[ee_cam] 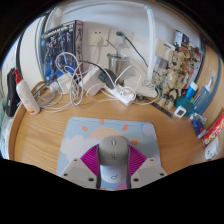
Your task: Arrange mouse
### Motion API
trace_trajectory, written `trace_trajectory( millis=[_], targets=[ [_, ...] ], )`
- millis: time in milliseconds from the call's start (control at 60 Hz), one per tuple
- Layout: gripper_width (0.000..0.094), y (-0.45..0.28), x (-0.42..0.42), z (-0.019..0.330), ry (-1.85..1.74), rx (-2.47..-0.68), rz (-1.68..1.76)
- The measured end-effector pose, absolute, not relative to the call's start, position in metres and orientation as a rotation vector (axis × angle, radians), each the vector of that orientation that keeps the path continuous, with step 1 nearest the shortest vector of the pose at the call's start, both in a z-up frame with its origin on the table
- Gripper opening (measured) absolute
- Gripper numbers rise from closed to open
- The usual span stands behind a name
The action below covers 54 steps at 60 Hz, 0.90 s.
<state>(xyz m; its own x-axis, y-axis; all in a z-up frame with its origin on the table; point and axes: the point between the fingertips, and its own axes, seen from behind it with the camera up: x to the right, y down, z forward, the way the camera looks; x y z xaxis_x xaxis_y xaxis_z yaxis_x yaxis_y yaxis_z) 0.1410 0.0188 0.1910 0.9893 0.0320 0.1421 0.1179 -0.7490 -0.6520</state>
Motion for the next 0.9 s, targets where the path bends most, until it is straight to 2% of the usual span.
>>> trace_trajectory(
  millis=[267,300,333,350,367,433,550,767,900],
  targets=[
    [0.0499,0.018,0.142,0.188,0.038,-2.428,-0.079],
    [0.0551,0.018,0.142,0.189,0.031,-2.432,-0.080],
    [0.0651,0.015,0.142,0.189,0.005,-2.444,-0.087],
    [0.0755,0.014,0.142,0.189,-0.010,-2.450,-0.091],
    [0.0792,0.012,0.142,0.190,-0.023,-2.456,-0.097],
    [0.0852,0.008,0.139,0.202,-0.070,-2.451,-0.105],
    [0.0849,0.000,0.128,0.236,-0.096,-2.418,-0.076],
    [0.0844,-0.019,0.125,0.331,-0.077,-2.310,-0.085],
    [0.0846,-0.034,0.121,0.375,-0.060,-2.245,-0.113]
  ],
)
